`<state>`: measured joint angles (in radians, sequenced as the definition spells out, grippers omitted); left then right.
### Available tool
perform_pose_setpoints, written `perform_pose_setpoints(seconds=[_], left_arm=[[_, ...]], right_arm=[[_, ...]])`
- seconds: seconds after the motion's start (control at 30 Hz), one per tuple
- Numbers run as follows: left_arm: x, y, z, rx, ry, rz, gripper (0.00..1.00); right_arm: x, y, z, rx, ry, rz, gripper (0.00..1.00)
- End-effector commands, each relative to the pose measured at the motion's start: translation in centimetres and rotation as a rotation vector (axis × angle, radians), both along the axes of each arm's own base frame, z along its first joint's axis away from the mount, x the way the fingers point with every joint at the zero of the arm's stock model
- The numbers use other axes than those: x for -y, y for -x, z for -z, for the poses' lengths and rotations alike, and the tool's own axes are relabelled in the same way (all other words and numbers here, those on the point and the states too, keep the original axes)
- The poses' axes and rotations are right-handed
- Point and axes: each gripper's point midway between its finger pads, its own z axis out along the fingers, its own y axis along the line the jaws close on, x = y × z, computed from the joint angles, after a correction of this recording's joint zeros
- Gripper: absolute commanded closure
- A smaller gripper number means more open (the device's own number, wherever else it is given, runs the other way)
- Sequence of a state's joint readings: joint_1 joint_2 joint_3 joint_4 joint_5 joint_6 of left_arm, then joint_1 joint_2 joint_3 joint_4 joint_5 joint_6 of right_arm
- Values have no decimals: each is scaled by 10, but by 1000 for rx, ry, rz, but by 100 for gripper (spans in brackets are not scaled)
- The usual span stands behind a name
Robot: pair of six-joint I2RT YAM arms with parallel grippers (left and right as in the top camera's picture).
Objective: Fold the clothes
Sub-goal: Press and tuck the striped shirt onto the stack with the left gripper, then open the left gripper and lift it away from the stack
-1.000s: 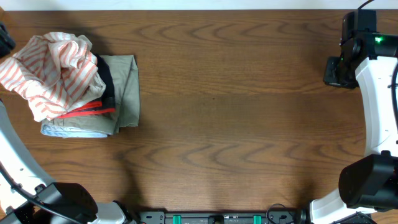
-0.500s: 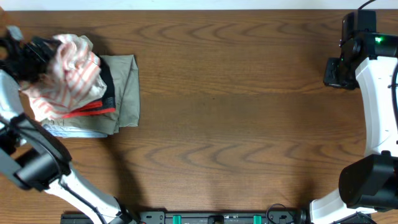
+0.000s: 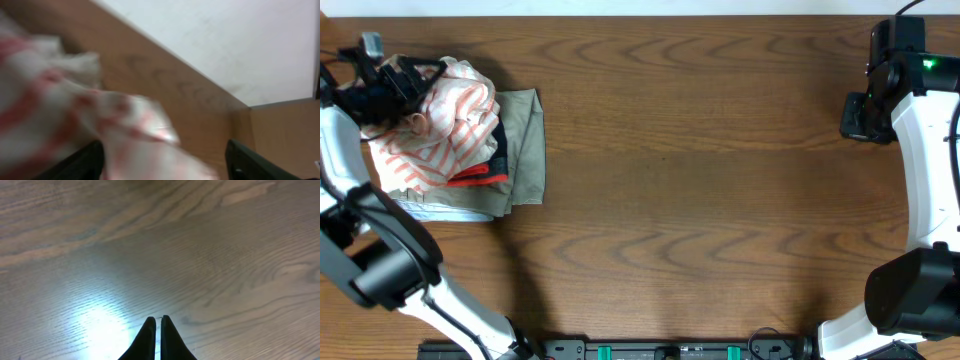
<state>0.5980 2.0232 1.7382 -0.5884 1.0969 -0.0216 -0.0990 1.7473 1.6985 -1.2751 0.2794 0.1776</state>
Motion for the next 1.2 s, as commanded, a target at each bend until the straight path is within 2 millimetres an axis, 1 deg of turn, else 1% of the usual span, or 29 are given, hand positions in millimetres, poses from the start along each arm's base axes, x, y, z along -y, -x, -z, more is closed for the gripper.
perform_pose_setpoints(seconds=[0.0,0.03,0.1,0.13,0.2,0.23,0.37,0.4,0.47,0.6,0.7,0.77,0.83,0.9,0.97,1.07,1.13,1.17], left_arm=[[24,12,-73,169,-73,55,17],[29,14,-86,199,-92,61,16],[40,17,-102,235,-116,78,16],[45,16,-105,241,-126,84,16],[51,12,-101,224,-154,76,15],[51,8,-94,202,-171,63,15],[42,-7,-53,75,-273,-24,9],[42,-10,-40,43,-280,-30,6],[46,-12,-24,6,-259,-14,5],[48,-8,27,-135,-202,15,5],[44,-1,59,-237,-151,15,6],[41,7,75,-301,-117,10,6],[39,13,81,-338,-96,5,7],[37,14,76,-328,-90,1,7],[39,12,62,-276,-89,20,11],[45,11,28,-185,-101,41,13],[51,14,0,-114,-152,57,13],[56,16,-13,-72,-198,77,9]], right_arm=[[2,1,0,1,2,0,95],[2,1,0,1,2,0,95],[2,1,0,1,2,0,95],[2,1,0,1,2,0,95],[2,1,0,1,2,0,95],[2,1,0,1,2,0,95],[2,2,0,-2,1,0,95],[2,2,0,-4,1,0,96],[2,2,0,-6,1,0,95],[2,3,0,-7,1,0,95],[2,4,0,-12,1,-4,95],[2,4,1,-16,3,-11,95],[2,4,1,-18,3,-11,95],[2,4,0,-16,3,-11,95],[2,3,0,-12,3,-10,95],[2,2,0,-6,4,-10,96],[2,0,-1,4,5,-10,96],[3,-3,-1,13,5,-10,97]])
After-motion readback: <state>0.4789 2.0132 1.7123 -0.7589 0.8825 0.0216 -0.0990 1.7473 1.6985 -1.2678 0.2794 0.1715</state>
